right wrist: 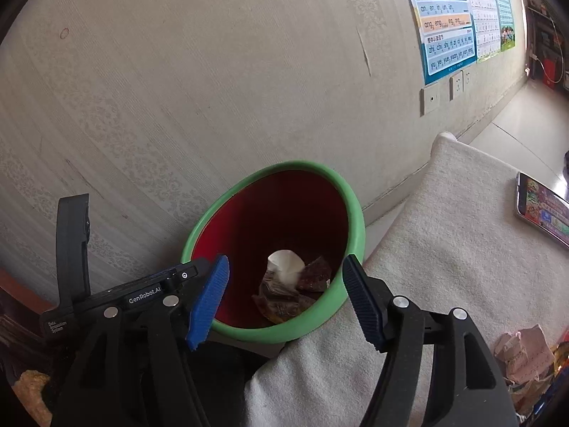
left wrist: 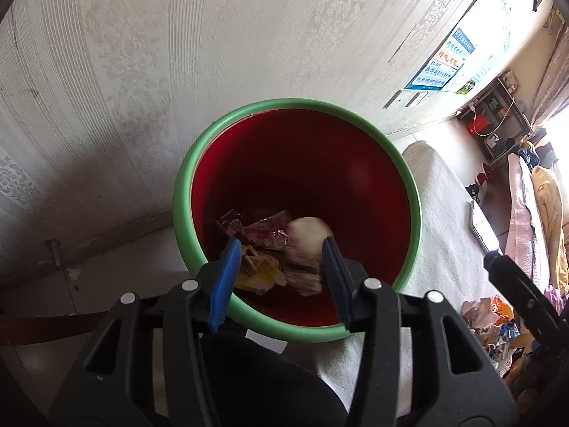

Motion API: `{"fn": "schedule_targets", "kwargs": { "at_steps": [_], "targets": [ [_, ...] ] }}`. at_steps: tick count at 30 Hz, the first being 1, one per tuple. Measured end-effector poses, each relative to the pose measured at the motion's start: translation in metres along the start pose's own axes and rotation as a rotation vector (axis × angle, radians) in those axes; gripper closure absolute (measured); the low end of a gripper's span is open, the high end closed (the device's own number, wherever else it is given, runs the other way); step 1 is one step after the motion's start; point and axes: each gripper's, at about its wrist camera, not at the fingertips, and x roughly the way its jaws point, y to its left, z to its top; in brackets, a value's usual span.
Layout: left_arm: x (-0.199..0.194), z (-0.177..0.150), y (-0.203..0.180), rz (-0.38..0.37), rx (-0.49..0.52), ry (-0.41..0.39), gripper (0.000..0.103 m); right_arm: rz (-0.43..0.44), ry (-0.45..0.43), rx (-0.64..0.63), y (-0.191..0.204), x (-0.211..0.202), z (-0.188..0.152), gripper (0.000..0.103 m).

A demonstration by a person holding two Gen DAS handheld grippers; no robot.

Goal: Collect trash
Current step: 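Carry the yellow wrapper over the red bucket and open the left tool, then grasp crumpled paper with the left tool while the right tool grasps an orange bag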

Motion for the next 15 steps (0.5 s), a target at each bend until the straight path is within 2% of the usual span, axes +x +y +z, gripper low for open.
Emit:
{"fn": "schedule_targets", "kwargs": {
  "at_steps": [6,9,11,12,13,15],
  "targets": [
    [-0.009,-0.013,-0.027,-0.045,0.051,-0.011,0.058,-0.066,-0.055,0.047,-0.035,-0.062,-0.029,0.038],
    [-0.007,-0.026,-0.056,-0.104,0.097,0.021,0.058,-0.158,-0.091,0.077,-0.061,-0.096,-0.046,0.038],
    [-0.005,-0.04,-0.085,-0.152,0.165,0.056,0.058,-0.246,-0.11,0.106,-0.082,-0.117,-0.059,0.038],
    [-0.003,-0.049,-0.101,-0.176,0.211,0.074,0.056,-0.29,-0.118,0.13,-0.094,-0.127,-0.067,0.038],
    [-0.001,-0.059,-0.117,-0.198,0.251,0.093,0.047,-0.327,-0.126,0.161,-0.106,-0.136,-0.075,0.038],
    [0.003,-0.078,-0.149,-0.24,0.323,0.131,0.041,-0.388,-0.142,0.236,-0.132,-0.153,-0.091,0.038]
  ]
}}
